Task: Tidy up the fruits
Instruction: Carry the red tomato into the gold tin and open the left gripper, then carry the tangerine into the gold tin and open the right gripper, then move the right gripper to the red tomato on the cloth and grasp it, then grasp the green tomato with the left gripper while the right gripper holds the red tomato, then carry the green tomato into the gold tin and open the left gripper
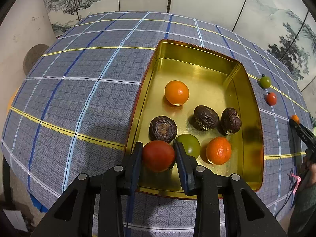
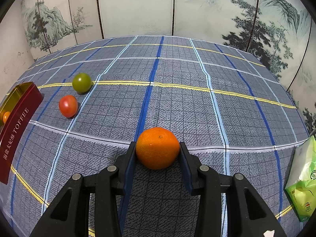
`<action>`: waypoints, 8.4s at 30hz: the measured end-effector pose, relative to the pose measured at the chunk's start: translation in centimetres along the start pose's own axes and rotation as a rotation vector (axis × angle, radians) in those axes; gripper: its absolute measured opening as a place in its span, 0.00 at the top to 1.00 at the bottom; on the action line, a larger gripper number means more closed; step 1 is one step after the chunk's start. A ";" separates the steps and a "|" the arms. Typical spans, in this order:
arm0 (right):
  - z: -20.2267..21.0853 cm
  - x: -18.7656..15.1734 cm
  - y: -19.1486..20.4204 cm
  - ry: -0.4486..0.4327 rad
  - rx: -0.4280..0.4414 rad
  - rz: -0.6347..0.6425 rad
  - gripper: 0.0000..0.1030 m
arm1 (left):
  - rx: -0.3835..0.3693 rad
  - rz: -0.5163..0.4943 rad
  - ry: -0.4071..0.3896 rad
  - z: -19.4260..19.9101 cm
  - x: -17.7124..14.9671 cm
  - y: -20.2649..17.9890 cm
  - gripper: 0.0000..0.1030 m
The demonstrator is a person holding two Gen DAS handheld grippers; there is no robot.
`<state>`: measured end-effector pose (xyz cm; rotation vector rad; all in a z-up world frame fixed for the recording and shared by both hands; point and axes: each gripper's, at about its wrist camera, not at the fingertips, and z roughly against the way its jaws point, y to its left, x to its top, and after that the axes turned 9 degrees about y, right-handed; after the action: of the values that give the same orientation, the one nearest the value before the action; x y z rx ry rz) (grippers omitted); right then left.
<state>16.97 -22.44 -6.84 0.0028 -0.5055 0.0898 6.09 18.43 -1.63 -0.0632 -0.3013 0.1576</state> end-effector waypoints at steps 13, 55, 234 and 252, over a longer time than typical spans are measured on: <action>0.1 0.0 0.0 0.000 -0.002 0.001 0.63 | -0.002 -0.001 0.002 -0.1 0.0 -0.1 0.66; 7.9 0.9 14.7 -0.094 0.224 0.255 0.64 | -0.001 0.000 -0.078 1.4 -0.9 -0.4 0.50; -2.1 3.6 -1.7 -0.003 0.017 -0.030 0.68 | -0.163 -0.173 -0.024 -9.5 15.4 -28.3 0.49; -2.2 3.6 -1.6 -0.002 0.008 -0.025 0.68 | -0.110 -0.220 0.044 -8.2 10.9 -26.2 0.64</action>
<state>21.31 -23.69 -6.95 0.0170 -0.5068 0.0671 22.60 -5.97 -4.05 -0.1411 -0.2704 -0.0792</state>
